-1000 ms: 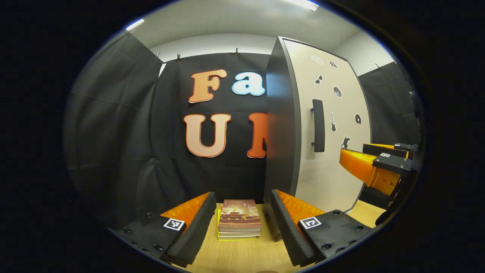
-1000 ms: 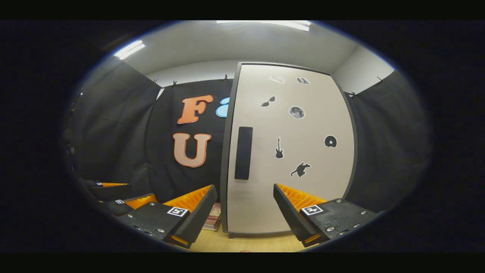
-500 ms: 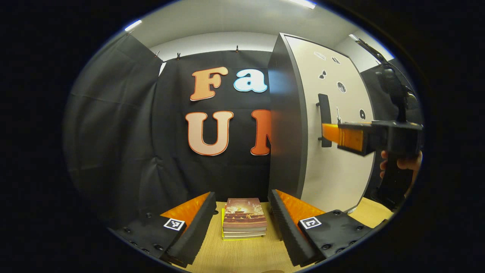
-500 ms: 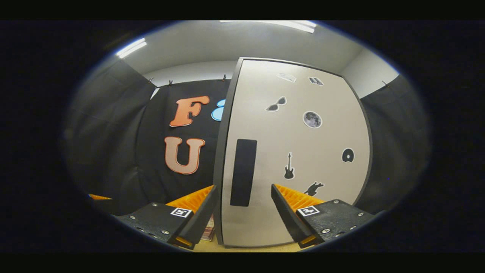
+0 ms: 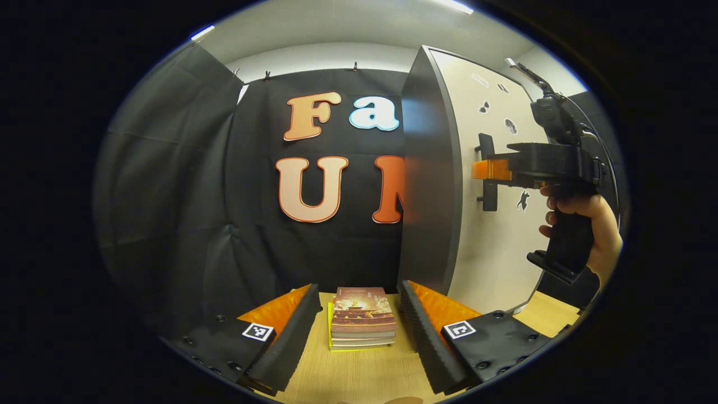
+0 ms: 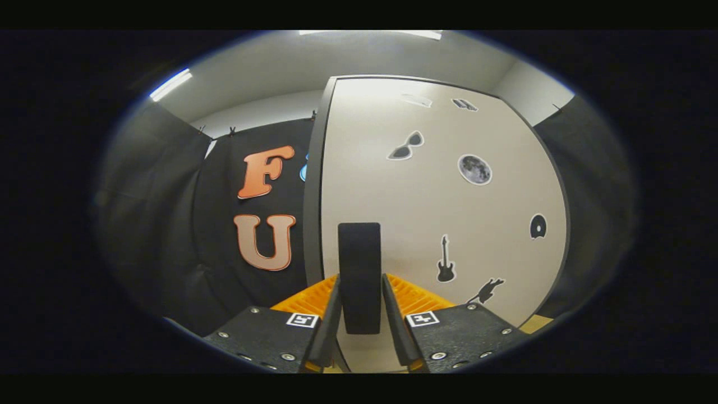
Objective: Open the cabinet door with the right hand, grasp the bottle in the cabinet with the left hand and place it on the coaster, then close the cabinet door with the right hand.
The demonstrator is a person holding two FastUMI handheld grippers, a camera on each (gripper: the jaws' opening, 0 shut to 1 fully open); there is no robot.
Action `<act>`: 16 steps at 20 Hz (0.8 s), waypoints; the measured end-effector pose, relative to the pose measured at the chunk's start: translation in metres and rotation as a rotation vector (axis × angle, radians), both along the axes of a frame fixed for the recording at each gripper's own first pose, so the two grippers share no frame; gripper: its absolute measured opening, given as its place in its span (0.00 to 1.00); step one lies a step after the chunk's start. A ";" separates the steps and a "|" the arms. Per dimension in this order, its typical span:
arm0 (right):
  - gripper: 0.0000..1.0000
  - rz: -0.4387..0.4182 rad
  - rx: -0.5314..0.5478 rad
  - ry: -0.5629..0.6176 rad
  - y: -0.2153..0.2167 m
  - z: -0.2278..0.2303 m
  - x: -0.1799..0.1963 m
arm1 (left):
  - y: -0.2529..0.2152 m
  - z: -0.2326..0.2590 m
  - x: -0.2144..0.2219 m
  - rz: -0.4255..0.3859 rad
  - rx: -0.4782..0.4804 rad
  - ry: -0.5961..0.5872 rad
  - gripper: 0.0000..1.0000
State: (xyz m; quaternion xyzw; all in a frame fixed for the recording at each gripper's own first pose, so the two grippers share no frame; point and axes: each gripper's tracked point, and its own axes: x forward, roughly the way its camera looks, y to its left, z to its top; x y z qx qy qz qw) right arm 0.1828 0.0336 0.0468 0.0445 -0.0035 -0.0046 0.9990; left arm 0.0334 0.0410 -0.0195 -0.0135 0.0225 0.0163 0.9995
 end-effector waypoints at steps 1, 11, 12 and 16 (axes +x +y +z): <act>0.40 -0.008 0.015 -0.006 0.000 0.000 0.001 | 0.002 -0.001 0.000 -0.002 0.004 -0.001 0.94; 0.19 -0.112 0.009 -0.025 -0.006 0.004 -0.013 | 0.021 -0.012 0.026 -0.098 0.004 0.013 0.94; 0.19 -0.124 0.001 -0.027 -0.006 0.004 -0.019 | 0.022 -0.012 0.033 -0.107 0.005 0.011 0.94; 0.19 -0.136 -0.028 -0.033 -0.010 0.014 -0.053 | 0.028 -0.011 0.050 -0.097 0.012 -0.001 0.93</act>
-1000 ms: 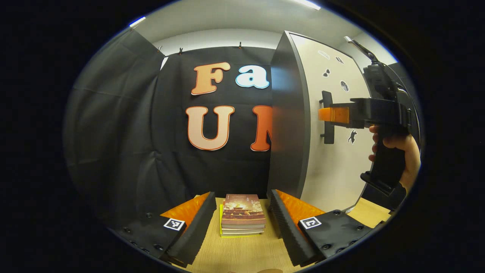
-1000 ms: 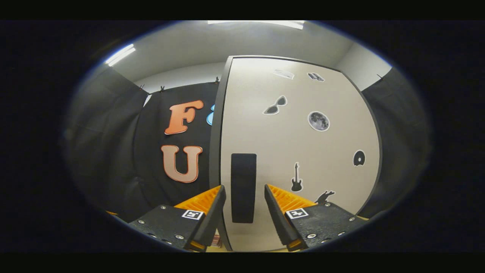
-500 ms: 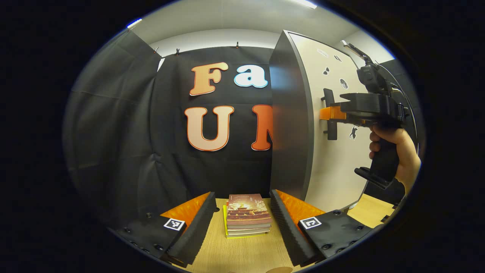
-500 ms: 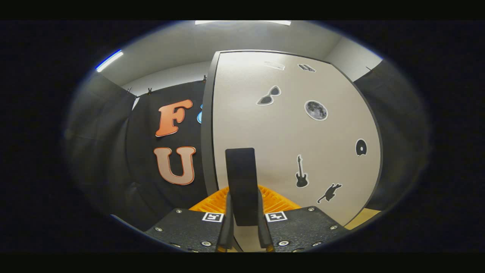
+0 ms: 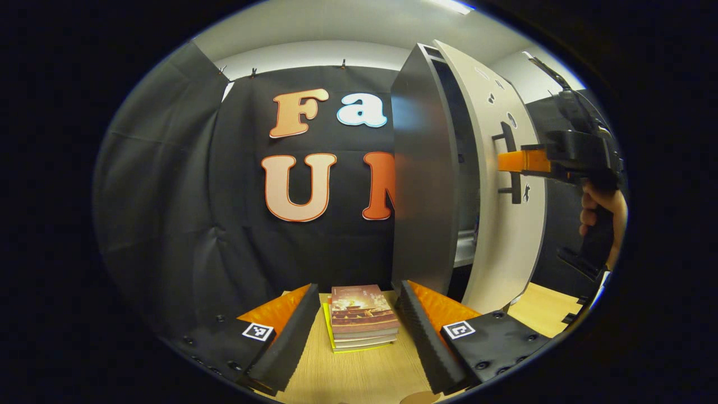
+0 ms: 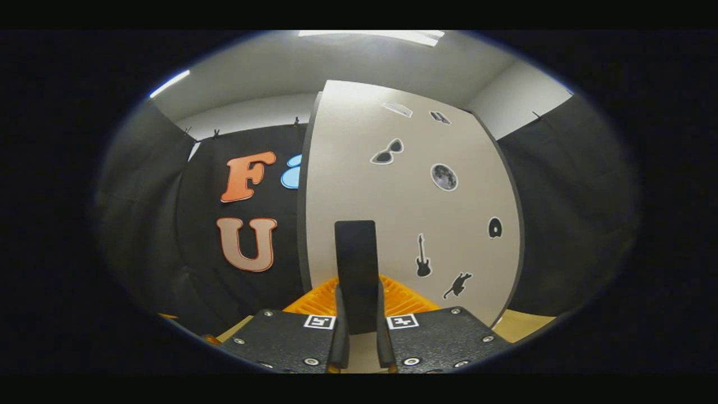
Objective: Open the cabinet door with the right hand, grasp the bottle in the cabinet with the left hand and place it on the coaster, then close the cabinet door with the right hand.
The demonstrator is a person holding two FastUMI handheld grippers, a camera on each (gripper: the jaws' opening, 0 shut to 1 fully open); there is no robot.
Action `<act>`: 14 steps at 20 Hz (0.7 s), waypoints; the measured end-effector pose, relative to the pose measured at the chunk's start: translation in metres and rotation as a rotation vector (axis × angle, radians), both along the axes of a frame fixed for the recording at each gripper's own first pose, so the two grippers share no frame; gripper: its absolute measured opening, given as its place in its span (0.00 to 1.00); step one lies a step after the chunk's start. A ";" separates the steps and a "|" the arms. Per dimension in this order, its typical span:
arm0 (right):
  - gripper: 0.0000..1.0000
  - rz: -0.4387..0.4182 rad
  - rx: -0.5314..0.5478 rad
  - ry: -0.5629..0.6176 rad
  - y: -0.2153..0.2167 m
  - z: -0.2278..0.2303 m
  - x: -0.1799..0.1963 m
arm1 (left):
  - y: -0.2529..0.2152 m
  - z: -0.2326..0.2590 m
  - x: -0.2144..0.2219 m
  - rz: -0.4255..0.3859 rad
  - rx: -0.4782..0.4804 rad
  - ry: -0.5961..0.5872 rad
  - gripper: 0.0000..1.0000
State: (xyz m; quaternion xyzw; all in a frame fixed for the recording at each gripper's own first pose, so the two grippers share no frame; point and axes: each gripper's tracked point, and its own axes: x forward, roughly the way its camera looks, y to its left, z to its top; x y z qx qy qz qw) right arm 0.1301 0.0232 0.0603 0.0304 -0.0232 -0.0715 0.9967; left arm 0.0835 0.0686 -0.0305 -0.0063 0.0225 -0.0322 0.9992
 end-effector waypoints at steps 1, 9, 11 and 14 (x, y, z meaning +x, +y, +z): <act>0.18 0.007 0.008 -0.001 -0.001 0.002 -0.007 | -0.003 0.000 0.002 -0.005 -0.002 -0.001 0.94; 0.16 0.086 0.001 -0.010 -0.042 0.011 -0.089 | -0.069 0.012 -0.044 0.016 -0.027 -0.017 0.96; 0.16 0.107 0.002 -0.007 -0.059 0.011 -0.110 | -0.089 0.015 -0.062 0.034 -0.049 -0.017 0.94; 0.16 0.128 0.001 -0.008 -0.087 0.014 -0.140 | -0.117 0.019 -0.091 0.069 -0.073 -0.021 0.95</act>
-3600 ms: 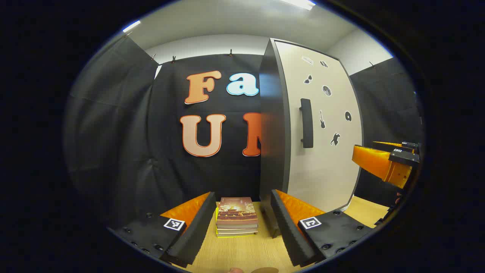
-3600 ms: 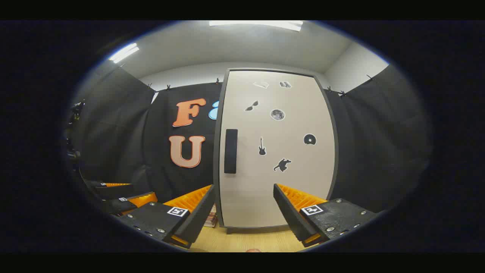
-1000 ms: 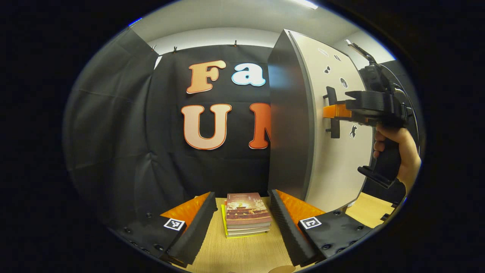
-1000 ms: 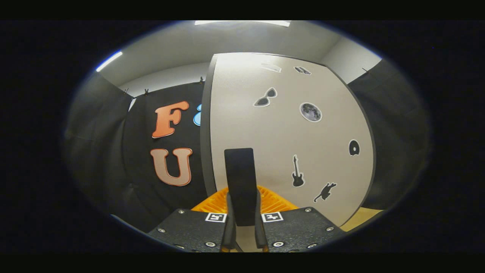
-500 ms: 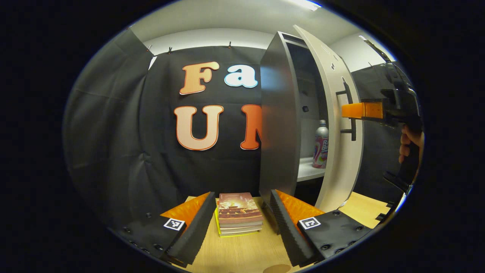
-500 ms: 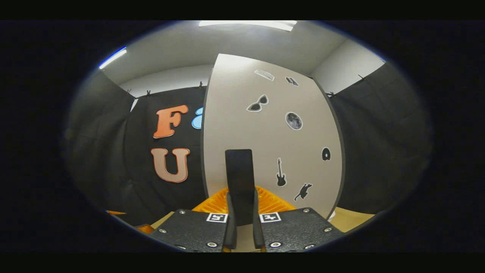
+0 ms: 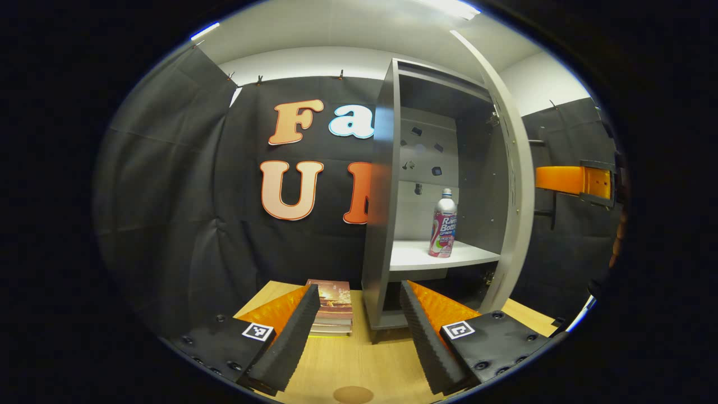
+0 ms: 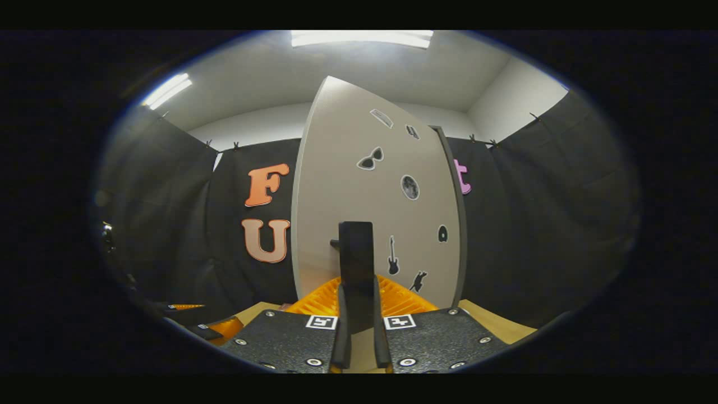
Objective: Open the cabinet door with the right hand, grasp the bottle in the cabinet with the left hand and place it on the coaster, then close the cabinet door with the right hand.
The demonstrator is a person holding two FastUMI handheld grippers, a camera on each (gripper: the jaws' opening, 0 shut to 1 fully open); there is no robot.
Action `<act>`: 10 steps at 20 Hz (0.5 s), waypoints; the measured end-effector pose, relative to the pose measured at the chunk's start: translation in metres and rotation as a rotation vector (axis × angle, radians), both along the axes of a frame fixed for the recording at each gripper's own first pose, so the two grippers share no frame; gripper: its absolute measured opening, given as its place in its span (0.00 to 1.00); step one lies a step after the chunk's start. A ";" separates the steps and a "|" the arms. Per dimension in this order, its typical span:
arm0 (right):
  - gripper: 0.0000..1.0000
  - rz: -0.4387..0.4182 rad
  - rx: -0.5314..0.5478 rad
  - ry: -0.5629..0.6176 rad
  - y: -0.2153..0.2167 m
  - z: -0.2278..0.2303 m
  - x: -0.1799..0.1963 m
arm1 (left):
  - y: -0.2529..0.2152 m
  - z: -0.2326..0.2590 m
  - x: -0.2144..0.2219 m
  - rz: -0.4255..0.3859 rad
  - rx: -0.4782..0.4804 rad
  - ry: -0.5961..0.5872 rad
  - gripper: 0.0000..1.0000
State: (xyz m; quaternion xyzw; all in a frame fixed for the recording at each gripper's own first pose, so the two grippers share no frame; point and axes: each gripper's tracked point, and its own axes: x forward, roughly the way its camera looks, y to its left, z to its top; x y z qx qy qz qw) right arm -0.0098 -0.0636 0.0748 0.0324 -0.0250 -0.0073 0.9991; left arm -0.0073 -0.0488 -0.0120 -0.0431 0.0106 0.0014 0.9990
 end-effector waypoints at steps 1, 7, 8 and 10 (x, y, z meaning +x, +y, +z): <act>0.16 0.008 0.007 0.004 -0.011 0.000 -0.008 | -0.007 0.001 -0.007 0.018 0.000 -0.002 0.95; 0.12 -0.027 0.029 -0.002 -0.084 -0.001 -0.044 | -0.039 0.005 -0.036 0.062 0.024 0.006 0.93; 0.14 -0.052 0.023 -0.004 -0.096 -0.001 -0.047 | -0.044 0.006 -0.034 0.053 0.026 0.008 0.94; 0.14 -0.101 -0.011 -0.005 -0.123 0.000 -0.056 | -0.057 0.011 -0.026 0.023 0.032 0.002 0.92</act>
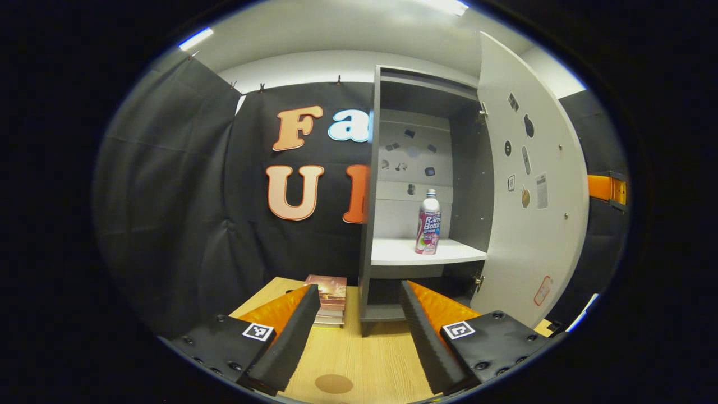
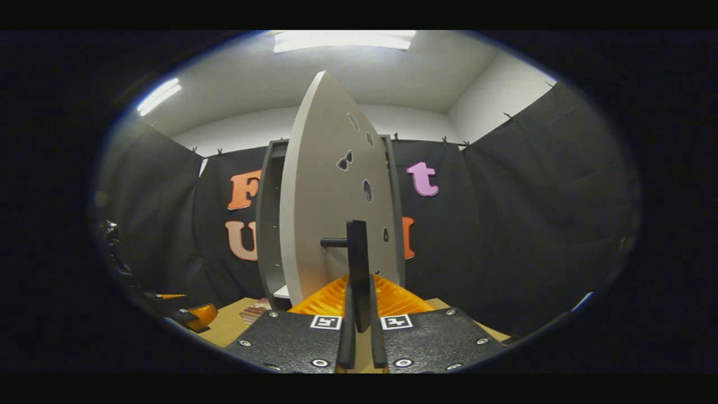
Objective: Open the cabinet door with the right hand, grasp the bottle in the cabinet with the left hand and place it on the coaster, then close the cabinet door with the right hand.
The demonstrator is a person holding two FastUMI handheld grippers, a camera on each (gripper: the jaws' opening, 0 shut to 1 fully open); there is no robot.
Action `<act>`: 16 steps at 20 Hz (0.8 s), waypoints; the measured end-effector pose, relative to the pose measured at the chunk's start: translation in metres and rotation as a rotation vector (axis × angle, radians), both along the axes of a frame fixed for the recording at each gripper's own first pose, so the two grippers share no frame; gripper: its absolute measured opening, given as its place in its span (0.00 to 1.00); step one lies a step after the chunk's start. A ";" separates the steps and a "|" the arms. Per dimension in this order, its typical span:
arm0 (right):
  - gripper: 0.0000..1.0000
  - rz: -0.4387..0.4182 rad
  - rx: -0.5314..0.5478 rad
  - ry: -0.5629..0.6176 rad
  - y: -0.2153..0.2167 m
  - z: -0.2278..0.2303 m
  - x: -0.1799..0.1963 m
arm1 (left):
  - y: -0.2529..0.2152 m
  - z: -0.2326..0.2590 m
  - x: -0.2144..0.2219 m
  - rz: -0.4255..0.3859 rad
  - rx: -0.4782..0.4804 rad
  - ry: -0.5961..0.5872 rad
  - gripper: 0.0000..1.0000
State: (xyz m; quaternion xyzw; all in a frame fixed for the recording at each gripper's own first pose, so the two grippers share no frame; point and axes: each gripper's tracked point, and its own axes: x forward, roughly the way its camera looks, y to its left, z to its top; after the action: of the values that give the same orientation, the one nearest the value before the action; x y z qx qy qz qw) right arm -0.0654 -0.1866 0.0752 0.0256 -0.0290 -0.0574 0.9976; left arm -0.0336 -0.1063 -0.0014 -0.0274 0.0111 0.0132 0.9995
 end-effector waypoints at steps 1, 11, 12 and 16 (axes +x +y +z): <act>0.07 -0.029 -0.027 0.009 -0.016 -0.004 -0.004 | -0.007 0.003 0.005 -0.017 0.007 -0.004 0.94; 0.06 -0.050 -0.067 0.039 -0.086 -0.020 -0.017 | -0.077 0.013 0.031 -0.159 0.004 -0.020 0.92; 0.06 -0.050 -0.049 0.039 -0.091 -0.019 -0.017 | -0.082 0.013 0.030 -0.168 -0.001 -0.020 0.94; 0.19 -0.031 -0.029 0.047 -0.109 -0.022 -0.020 | -0.095 0.014 0.031 -0.204 0.002 -0.015 0.92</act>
State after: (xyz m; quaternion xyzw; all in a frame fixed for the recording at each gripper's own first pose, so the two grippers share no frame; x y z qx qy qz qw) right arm -0.0851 -0.2960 0.0535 0.0092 -0.0066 -0.0731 0.9973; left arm -0.0024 -0.2008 0.0125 -0.0253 0.0061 -0.0891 0.9957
